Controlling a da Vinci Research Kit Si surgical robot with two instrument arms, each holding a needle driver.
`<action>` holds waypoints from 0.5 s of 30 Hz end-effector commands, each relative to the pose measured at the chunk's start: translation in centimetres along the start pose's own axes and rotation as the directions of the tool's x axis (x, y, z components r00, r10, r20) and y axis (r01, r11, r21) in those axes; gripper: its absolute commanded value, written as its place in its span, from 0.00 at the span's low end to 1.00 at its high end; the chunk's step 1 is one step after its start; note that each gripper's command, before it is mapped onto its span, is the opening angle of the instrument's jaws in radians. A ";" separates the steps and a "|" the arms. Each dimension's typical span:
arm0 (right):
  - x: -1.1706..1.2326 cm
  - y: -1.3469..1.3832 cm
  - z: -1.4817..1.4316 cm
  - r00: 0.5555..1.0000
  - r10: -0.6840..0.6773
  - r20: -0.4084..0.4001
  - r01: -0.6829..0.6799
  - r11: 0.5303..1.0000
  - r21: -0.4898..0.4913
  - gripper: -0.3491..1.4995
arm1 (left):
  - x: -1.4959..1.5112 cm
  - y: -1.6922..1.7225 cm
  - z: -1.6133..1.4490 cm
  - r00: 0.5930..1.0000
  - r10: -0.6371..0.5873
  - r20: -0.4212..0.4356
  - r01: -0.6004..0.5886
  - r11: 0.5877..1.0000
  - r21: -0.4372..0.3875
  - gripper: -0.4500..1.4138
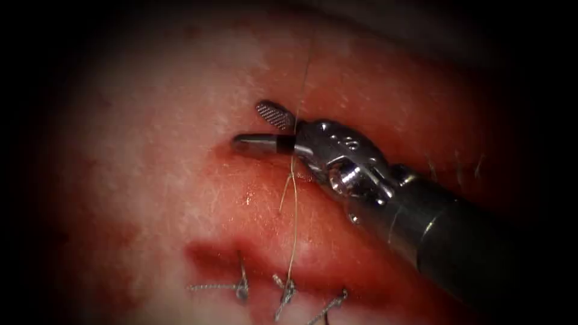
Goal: Wound Closure
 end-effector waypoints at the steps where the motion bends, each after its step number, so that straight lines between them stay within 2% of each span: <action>1: 0.06 0.00 0.05 1.000 -0.004 -0.004 0.004 1.000 0.004 0.96 | 0.09 -0.06 0.00 1.000 0.006 -0.005 -0.006 1.000 0.003 0.05; 5: 0.03 -0.05 0.11 1.000 -0.005 -0.009 0.005 1.000 0.007 0.96 | 0.16 -0.04 0.00 1.000 0.007 -0.010 -0.007 1.000 0.007 0.05; 7: 0.03 -0.05 0.10 1.000 -0.007 -0.004 0.008 1.000 0.025 0.86 | 0.18 -0.04 0.03 1.000 0.006 -0.012 -0.006 1.000 0.007 0.05; 9: 0.03 -0.06 0.08 0.999 -0.044 -0.017 0.044 0.998 0.044 0.64 | 0.18 -0.02 0.03 1.000 0.006 -0.012 -0.006 1.000 0.007 0.05; 11: 0.03 -0.07 0.06 0.996 -0.086 -0.030 0.088 0.991 0.096 0.14 | 0.18 -0.01 0.04 1.000 0.007 -0.014 -0.007 1.000 0.005 0.05; 12: 0.05 -0.07 0.06 0.994 -0.103 -0.044 0.107 0.988 0.113 0.00 | 0.18 0.00 0.03 1.000 0.007 -0.014 -0.007 1.000 0.005 0.05; 13: 0.12 -0.08 0.04 0.987 -0.152 -0.062 0.158 0.980 0.117 0.00 | 0.18 0.01 0.03 1.000 0.008 -0.014 -0.008 1.000 0.004 0.05; 15: 0.23 -0.09 0.01 0.975 -0.199 -0.103 0.206 0.976 0.065 0.00 | 0.17 0.05 0.04 1.000 0.011 -0.013 -0.011 1.000 0.005 0.05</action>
